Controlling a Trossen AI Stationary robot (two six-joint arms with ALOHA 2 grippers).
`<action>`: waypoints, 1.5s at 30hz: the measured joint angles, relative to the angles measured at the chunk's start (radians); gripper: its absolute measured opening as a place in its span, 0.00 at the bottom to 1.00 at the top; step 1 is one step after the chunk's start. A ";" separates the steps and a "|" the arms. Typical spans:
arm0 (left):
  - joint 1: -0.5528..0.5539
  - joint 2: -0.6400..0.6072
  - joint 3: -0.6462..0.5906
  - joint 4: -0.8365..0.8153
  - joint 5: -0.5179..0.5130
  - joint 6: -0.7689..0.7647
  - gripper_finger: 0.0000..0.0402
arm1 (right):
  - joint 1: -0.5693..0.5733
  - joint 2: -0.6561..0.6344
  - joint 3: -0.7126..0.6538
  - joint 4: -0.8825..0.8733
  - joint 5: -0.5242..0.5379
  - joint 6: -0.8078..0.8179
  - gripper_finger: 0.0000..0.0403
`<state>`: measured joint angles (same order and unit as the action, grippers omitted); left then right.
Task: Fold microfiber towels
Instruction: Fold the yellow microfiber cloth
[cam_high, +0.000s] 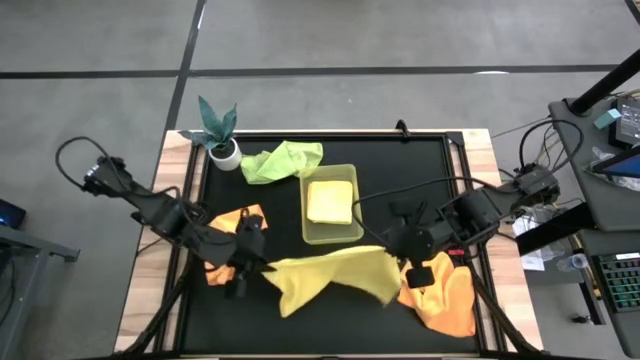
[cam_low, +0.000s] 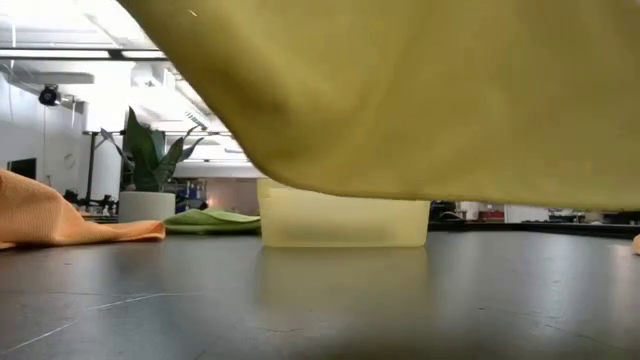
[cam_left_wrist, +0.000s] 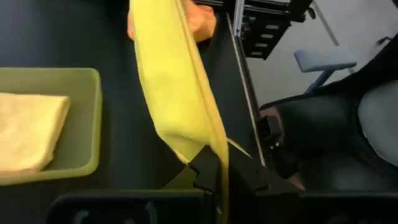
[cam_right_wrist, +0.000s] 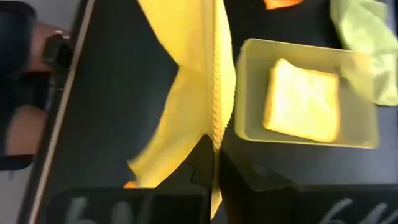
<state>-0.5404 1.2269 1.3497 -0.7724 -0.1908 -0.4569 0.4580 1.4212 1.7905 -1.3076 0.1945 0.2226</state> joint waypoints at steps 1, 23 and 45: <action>0.003 -0.009 -0.002 -0.017 0.000 0.001 0.00 | 0.000 0.000 0.000 -0.002 0.008 0.001 0.02; 0.040 0.045 -0.015 -0.072 0.022 0.133 0.00 | 0.006 -0.013 0.028 -0.083 0.003 -0.053 0.02; 0.061 0.006 0.010 -0.172 0.021 0.150 0.00 | 0.063 0.007 -0.018 -0.083 0.137 0.091 0.02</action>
<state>-0.4789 1.2331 1.3594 -0.9449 -0.1698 -0.3069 0.5206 1.4285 1.7727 -1.3905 0.3318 0.3136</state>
